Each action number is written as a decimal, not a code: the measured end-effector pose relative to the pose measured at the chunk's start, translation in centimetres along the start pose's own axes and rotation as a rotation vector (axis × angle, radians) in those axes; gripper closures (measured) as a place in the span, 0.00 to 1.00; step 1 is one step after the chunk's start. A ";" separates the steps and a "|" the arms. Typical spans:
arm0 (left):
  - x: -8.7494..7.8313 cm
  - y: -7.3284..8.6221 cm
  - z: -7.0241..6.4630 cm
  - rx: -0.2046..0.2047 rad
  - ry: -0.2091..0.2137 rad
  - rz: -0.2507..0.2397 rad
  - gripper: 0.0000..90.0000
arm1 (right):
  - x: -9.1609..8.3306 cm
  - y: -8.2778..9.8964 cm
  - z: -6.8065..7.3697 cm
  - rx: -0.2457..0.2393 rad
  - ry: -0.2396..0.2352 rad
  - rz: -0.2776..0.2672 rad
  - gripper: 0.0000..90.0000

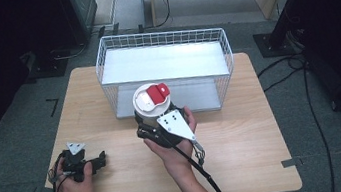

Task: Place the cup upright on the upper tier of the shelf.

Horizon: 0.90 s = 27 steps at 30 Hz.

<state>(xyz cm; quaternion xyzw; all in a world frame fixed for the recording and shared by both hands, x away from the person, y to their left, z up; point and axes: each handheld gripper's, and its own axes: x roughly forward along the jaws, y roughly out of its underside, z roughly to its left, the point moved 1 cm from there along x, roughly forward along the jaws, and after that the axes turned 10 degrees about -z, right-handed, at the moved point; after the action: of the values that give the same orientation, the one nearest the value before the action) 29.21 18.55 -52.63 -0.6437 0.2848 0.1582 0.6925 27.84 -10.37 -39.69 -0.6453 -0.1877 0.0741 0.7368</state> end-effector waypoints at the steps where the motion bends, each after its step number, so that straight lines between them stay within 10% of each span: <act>1: 0.0 0.0 0.0 0.000 0.000 0.000 0.00 | 0.0 0.0 0.0 0.000 0.000 0.000 0.13; 27: 0.0 0.0 0.0 0.001 -0.001 -0.001 0.00 | 3.6 -7.1 -6.0 -0.054 0.120 -0.071 0.13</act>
<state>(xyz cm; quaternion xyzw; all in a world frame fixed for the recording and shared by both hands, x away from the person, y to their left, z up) 29.22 18.56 -52.63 -0.6432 0.2844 0.1581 0.6931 32.49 -15.75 -32.67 -0.6611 -0.1678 0.0041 0.7313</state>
